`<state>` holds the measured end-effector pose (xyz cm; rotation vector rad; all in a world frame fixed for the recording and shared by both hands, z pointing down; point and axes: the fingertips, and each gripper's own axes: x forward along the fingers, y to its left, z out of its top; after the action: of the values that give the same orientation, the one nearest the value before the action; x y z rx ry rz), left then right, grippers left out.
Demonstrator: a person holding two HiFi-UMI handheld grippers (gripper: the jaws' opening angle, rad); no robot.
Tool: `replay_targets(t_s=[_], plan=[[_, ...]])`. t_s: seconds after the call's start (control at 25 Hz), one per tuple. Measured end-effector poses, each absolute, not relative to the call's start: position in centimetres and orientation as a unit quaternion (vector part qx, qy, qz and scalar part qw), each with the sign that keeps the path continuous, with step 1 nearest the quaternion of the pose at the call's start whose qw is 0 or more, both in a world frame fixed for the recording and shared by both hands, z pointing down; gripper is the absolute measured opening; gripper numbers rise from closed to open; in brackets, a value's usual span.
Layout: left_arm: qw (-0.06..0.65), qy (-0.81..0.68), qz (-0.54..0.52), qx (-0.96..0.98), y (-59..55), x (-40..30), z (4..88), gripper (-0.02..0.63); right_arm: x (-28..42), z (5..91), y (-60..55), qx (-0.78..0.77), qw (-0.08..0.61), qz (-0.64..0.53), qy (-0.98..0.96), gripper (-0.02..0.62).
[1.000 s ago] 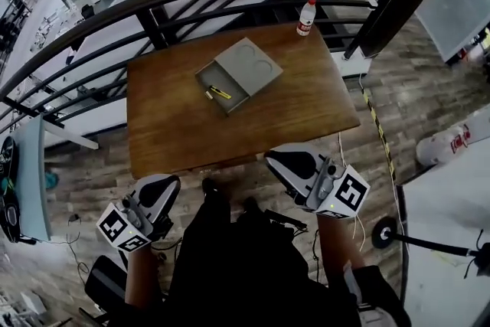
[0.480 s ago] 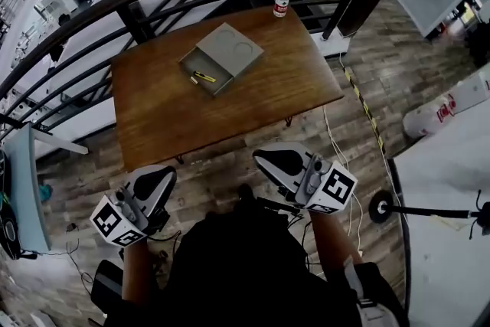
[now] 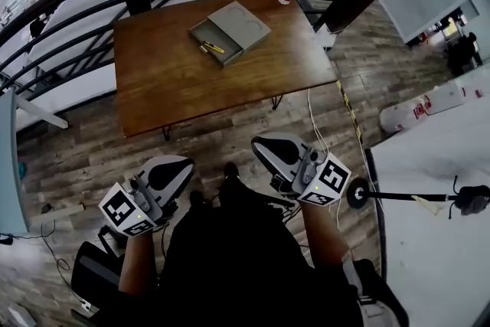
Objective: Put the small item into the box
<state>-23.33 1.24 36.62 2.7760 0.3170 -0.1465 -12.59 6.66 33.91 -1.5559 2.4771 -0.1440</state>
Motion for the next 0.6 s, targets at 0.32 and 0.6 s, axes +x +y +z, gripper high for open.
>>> replay_targets(t_s=[0.32,0.6], plan=[[0.189,0.117,-0.055,0.974,2.1,-25.2,38.0,0.015,-16.3,35.0,7.0,-0.511,0.092,-0.060,0.853,0.009],[0.212,0.108,-0.060,0.969,5.3,-22.3,38.6,0.015,-15.5,34.8,10.3,-0.476,0.083,-0.052,0.874,0.009]])
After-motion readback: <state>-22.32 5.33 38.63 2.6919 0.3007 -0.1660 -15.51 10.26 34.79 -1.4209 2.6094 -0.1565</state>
